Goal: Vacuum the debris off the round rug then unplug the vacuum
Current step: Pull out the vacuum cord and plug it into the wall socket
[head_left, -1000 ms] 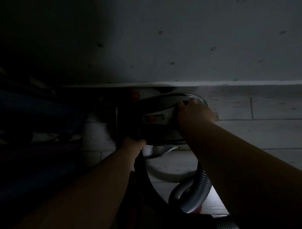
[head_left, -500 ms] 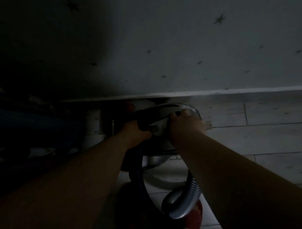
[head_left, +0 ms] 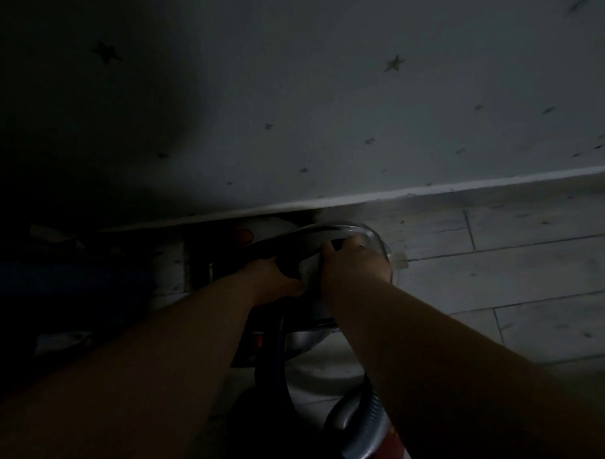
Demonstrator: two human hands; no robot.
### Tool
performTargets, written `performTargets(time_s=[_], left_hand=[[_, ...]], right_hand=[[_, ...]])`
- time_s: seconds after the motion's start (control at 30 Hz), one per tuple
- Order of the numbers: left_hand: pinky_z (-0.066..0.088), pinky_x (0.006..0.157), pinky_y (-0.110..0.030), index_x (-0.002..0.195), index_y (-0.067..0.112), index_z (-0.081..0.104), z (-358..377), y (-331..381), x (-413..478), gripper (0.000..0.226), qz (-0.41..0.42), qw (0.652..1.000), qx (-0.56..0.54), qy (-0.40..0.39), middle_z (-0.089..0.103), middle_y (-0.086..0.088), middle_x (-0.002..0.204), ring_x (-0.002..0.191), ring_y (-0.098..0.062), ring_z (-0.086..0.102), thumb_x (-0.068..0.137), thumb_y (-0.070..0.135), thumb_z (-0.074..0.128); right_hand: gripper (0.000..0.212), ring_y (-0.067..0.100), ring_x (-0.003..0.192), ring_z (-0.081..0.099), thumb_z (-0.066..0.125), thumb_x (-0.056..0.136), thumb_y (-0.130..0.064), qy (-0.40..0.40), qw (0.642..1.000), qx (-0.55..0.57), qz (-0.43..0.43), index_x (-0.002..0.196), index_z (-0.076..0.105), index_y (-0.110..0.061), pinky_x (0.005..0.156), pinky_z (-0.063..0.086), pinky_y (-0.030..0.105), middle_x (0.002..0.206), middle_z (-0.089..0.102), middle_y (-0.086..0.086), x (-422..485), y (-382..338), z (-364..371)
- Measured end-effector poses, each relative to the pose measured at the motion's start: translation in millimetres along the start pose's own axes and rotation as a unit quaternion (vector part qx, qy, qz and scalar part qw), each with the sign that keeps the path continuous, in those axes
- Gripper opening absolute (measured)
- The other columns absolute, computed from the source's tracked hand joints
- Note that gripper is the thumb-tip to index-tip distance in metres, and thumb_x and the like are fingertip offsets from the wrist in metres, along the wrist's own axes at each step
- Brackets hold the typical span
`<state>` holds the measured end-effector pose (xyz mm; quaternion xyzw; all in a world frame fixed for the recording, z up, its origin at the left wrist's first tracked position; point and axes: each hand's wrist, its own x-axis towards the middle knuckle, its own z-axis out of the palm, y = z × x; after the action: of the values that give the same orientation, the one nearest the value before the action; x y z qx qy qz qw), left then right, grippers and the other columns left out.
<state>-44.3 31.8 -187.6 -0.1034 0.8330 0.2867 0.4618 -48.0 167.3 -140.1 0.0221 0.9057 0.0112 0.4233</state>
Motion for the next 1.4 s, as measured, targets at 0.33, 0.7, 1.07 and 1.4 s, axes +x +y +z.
performTargets(time_s=[0.33, 0.7, 1.07, 1.4], left_hand=[[0.046, 0.094, -0.026, 0.122, 0.012, 0.059, 10, 63, -91, 0.047, -0.006, 0.999, -0.035, -0.024, 0.059, -0.010, 0.125, 0.113, -0.024, 0.056, 0.079, 0.029, 0.070], [0.053, 0.086, -0.031, 0.098, 0.022, 0.071, 5, 271, -256, 0.043, 0.104, 0.993, 0.043, -0.020, 0.071, -0.007, 0.099, 0.089, -0.021, 0.067, 0.062, 0.045, 0.064], [0.053, 0.089, -0.042, 0.104, 0.018, 0.065, 74, 499, -354, 0.051, 0.204, 0.977, 0.049, -0.021, 0.069, -0.008, 0.097, 0.087, -0.028, 0.066, 0.067, 0.052, 0.055], [0.045, 0.059, -0.023, 0.118, 0.005, 0.060, 169, 702, -349, 0.050, 0.245, 0.964, 0.043, -0.091, 0.067, -0.013, 0.095, 0.078, -0.026, 0.064, 0.081, 0.038, 0.053]], right_hand=[[0.064, 0.042, 0.128, 0.042, 0.053, 0.097, -0.032, 0.022, 1.000, 0.010, 0.004, 0.153, 0.021, -0.029, 0.085, 0.051, 0.046, 0.148, 0.027, 0.016, -88, 59, -26], [0.044, 0.033, 0.121, 0.054, 0.044, 0.099, -0.025, 0.146, 0.984, 0.071, 0.074, 0.143, 0.041, -0.020, 0.088, 0.047, 0.041, 0.138, 0.047, 0.014, -265, 218, -135], [0.034, 0.027, 0.118, 0.056, 0.044, 0.100, -0.024, 0.264, 0.953, 0.043, 0.146, 0.132, 0.054, -0.022, 0.076, 0.041, 0.035, 0.132, 0.052, 0.007, -387, 432, -212], [0.030, 0.025, 0.111, 0.061, 0.041, 0.099, -0.021, 0.286, 0.926, 0.003, 0.245, 0.121, 0.061, -0.023, 0.077, 0.039, 0.032, 0.121, 0.061, 0.002, -412, 632, -249]])
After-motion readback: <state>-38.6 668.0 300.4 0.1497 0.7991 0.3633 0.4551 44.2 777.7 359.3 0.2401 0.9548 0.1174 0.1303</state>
